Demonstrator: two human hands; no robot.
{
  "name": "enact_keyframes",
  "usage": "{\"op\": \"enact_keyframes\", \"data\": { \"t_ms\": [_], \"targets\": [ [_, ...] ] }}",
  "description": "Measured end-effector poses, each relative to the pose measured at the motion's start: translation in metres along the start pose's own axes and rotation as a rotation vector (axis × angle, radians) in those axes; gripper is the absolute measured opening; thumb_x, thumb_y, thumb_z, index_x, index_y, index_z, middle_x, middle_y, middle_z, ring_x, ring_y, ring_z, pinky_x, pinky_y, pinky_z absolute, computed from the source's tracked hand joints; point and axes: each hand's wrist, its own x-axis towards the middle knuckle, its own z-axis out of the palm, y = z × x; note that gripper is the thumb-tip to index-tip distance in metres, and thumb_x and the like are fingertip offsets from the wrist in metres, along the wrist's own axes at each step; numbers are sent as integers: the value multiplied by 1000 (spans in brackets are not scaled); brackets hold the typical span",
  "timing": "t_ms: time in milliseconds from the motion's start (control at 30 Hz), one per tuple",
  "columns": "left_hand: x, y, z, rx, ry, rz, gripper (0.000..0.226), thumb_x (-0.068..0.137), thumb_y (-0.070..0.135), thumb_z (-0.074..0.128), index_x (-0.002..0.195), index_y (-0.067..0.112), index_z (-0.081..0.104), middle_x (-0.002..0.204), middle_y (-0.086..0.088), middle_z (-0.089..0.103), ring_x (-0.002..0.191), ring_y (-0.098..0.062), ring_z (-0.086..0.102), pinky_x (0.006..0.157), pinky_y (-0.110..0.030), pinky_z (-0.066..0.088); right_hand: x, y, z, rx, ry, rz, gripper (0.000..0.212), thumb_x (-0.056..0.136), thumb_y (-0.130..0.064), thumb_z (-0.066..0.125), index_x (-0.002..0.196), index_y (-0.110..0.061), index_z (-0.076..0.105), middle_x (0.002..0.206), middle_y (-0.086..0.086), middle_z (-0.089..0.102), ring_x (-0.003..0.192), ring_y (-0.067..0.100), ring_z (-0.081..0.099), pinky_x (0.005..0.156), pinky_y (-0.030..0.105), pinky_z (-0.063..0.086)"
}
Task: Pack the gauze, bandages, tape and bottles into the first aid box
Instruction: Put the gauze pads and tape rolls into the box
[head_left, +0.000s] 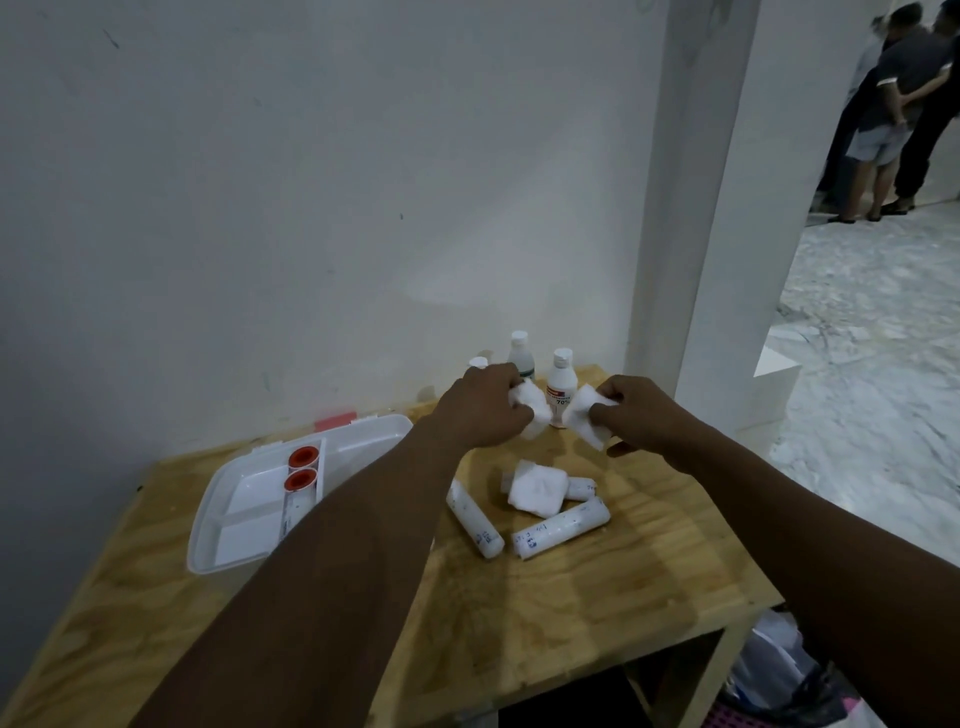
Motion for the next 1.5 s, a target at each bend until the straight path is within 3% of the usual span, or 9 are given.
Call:
{"op": "enact_keyframes", "data": {
  "t_ms": [100, 233, 467, 733, 867, 1033, 1133, 1300, 1500],
  "targets": [
    [0, 2, -13, -223, -27, -111, 23, 85, 25, 61, 107, 19, 58, 98, -7, 62, 84, -23, 61, 60, -28, 47, -1, -7, 4, 93, -18, 24, 20, 90, -18, 59, 107, -8, 58, 99, 17, 67, 83, 29, 71, 64, 39, 62],
    [-10, 8, -34, -688, -184, -364, 16, 93, 12, 51, 106, 6, 57, 97, -16, 63, 75, -32, 70, 86, -51, 59, -4, -19, 11, 185, -85, 43, 17, 91, -13, 55, 106, -6, 60, 97, 22, 69, 75, 27, 69, 68, 42, 62],
    [-31, -18, -72, -1131, -362, -465, 43, 93, 22, 60, 129, -1, 52, 114, -27, 70, 96, -36, 73, 75, -36, 61, -2, -56, 26, 291, -154, 0, 19, 91, -9, 57, 108, -1, 62, 94, 21, 62, 72, 25, 63, 61, 34, 60],
    [-66, -70, -117, -1080, -80, -491, 23, 92, 11, 62, 113, 1, 61, 108, -21, 69, 89, -33, 76, 83, -37, 59, -3, -111, 77, 293, -187, -143, 19, 91, -10, 59, 109, -4, 63, 90, 17, 66, 67, 23, 66, 57, 35, 57],
    [-101, -111, -148, -1039, 66, -545, 33, 88, 10, 66, 120, 1, 63, 117, -18, 68, 92, -31, 74, 79, -34, 58, -4, -131, 105, 232, -193, -164, 21, 84, -13, 70, 104, -6, 66, 82, 10, 69, 62, 18, 61, 53, 31, 42],
    [-157, -157, -181, -927, 243, -608, 20, 88, 16, 72, 107, 11, 69, 106, -12, 68, 82, -24, 65, 74, -32, 50, -25, -166, 147, 232, -401, -232, 17, 80, -6, 74, 96, -5, 68, 76, 11, 69, 65, 20, 60, 56, 31, 44],
    [-182, -177, -189, -910, 341, -647, 32, 86, 18, 76, 116, 11, 66, 102, -12, 71, 78, -23, 70, 73, -34, 51, -43, -185, 176, 191, -523, -286, 21, 82, -5, 74, 101, 0, 68, 86, 18, 72, 68, 22, 67, 58, 31, 54],
    [-194, -185, -185, -824, 288, -631, 37, 84, 24, 77, 120, 16, 68, 98, -9, 75, 76, -21, 71, 66, -31, 49, -60, -193, 216, -86, -505, -450, 13, 83, -13, 74, 95, -8, 74, 92, 12, 75, 79, 23, 70, 74, 40, 59],
    [-183, -172, -174, -714, 185, -607, 30, 81, 24, 81, 110, 18, 74, 89, -6, 72, 65, -18, 61, 56, -27, 35, -65, -181, 234, -348, -419, -566, 13, 79, -21, 77, 88, -15, 71, 89, 0, 68, 82, 17, 64, 67, 23, 47]
  ]
}}
